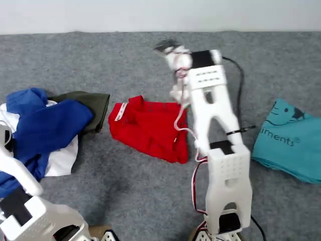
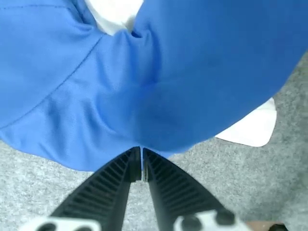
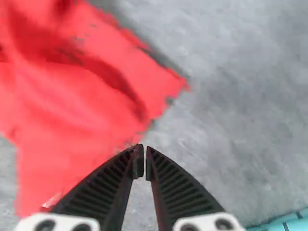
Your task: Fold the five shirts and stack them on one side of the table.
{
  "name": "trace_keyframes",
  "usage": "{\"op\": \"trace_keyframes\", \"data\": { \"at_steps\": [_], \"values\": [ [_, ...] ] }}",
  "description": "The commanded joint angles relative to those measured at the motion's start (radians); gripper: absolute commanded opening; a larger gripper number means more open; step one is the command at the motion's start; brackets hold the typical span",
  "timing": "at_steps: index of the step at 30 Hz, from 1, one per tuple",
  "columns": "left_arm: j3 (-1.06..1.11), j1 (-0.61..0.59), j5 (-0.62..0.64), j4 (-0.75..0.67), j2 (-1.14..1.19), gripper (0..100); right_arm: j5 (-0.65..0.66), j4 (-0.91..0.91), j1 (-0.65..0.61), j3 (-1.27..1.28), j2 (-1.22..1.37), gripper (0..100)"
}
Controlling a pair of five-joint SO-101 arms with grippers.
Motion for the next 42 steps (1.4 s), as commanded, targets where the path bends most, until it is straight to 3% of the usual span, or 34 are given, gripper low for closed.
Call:
{"op": "trace_keyframes", "data": {
  "at_steps": [1, 8, 20, 23, 34, 38, 42],
  "values": [
    [-0.005, 0.002, -0.003, -0.015, -0.058, 2, 0.008, 0.042, 0.019, 0.014, -0.076, 1.1],
    [-0.005, 0.006, -0.003, -0.015, -0.058, 2, 0.002, 0.041, -0.074, 0.184, 0.007, 1.1],
    [-0.007, -0.008, -0.005, -0.015, -0.051, 2, -0.084, 0.044, -0.587, 0.103, -0.067, 1.0],
    [-0.007, -0.008, -0.005, -0.015, -0.051, 2, -0.084, 0.042, -0.591, 0.1, -0.114, 1.2],
    [-0.007, -0.008, -0.003, -0.015, -0.051, 2, -0.161, 0.041, -0.332, 0.1, -0.166, 9.6],
    [-0.007, -0.008, -0.003, -0.015, -0.051, 2, -0.161, 0.042, -0.346, 0.103, -0.067, 3.6],
    [-0.008, -0.008, -0.003, -0.015, -0.051, 2, -0.161, 0.042, -0.444, 0.103, 0.01, 1.0]
  ]
}}
